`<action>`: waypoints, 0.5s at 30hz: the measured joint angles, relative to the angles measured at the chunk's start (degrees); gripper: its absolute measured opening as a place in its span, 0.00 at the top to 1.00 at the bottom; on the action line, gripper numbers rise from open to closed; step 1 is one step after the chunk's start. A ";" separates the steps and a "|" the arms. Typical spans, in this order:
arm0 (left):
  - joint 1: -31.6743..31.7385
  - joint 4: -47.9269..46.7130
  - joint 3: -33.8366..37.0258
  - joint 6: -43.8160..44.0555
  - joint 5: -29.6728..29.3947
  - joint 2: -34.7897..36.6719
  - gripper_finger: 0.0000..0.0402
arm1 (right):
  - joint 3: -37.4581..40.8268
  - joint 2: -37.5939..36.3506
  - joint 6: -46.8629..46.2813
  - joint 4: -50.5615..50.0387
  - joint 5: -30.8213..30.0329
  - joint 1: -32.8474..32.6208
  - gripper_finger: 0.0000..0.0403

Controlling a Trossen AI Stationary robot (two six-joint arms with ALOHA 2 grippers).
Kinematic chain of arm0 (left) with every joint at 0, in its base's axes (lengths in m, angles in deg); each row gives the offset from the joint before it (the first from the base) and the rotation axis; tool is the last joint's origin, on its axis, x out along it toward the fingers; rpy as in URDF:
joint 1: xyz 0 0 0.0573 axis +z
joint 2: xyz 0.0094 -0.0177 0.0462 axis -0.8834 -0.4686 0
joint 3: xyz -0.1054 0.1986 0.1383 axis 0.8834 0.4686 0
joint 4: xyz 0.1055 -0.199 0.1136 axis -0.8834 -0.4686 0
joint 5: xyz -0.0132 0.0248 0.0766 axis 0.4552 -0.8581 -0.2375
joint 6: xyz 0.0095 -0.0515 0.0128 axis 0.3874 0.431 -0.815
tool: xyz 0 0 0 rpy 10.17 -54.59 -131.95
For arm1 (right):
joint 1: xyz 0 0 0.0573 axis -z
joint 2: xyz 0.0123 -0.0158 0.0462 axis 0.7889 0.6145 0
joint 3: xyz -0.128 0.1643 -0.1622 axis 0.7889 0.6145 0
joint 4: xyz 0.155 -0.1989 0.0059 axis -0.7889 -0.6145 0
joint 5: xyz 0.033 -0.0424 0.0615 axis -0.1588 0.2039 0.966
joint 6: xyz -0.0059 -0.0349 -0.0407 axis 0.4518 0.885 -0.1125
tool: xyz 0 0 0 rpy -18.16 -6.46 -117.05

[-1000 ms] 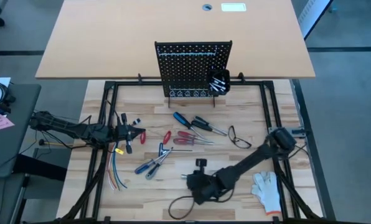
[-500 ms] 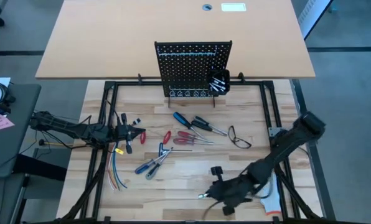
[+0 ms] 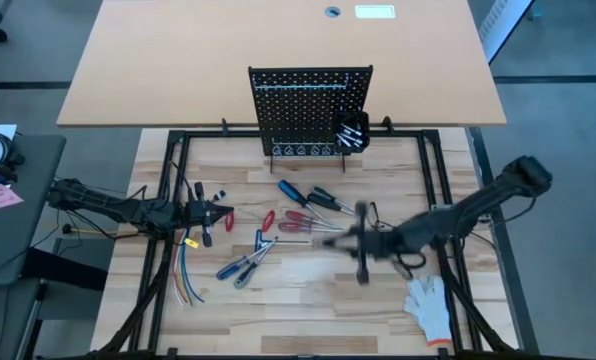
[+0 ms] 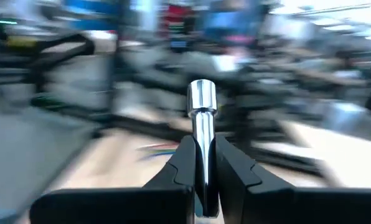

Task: Hang tools onto peg board
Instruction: Put the extension bar into the bin of the pegboard

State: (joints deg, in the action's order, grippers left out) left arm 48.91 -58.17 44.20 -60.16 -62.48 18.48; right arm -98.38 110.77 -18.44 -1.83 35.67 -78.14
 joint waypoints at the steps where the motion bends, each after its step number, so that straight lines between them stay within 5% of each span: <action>1: 0.00 0.02 0.00 -0.02 0.00 0.02 1.00 | 0.00 -1.08 1.23 0.95 -3.26 1.24 0.91; 9: 0.00 0.00 0.00 -0.02 0.01 0.00 1.00 | -0.02 -8.14 2.96 1.63 -25.60 12.18 0.91; 15: 0.00 0.00 0.00 -0.02 0.00 0.00 1.00 | -0.05 -8.88 -8.61 -6.84 -27.07 20.59 0.91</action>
State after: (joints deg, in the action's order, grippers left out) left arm 48.91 -58.18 44.20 -60.18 -62.48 18.47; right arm -98.42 101.89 -27.05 -8.67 8.60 -57.55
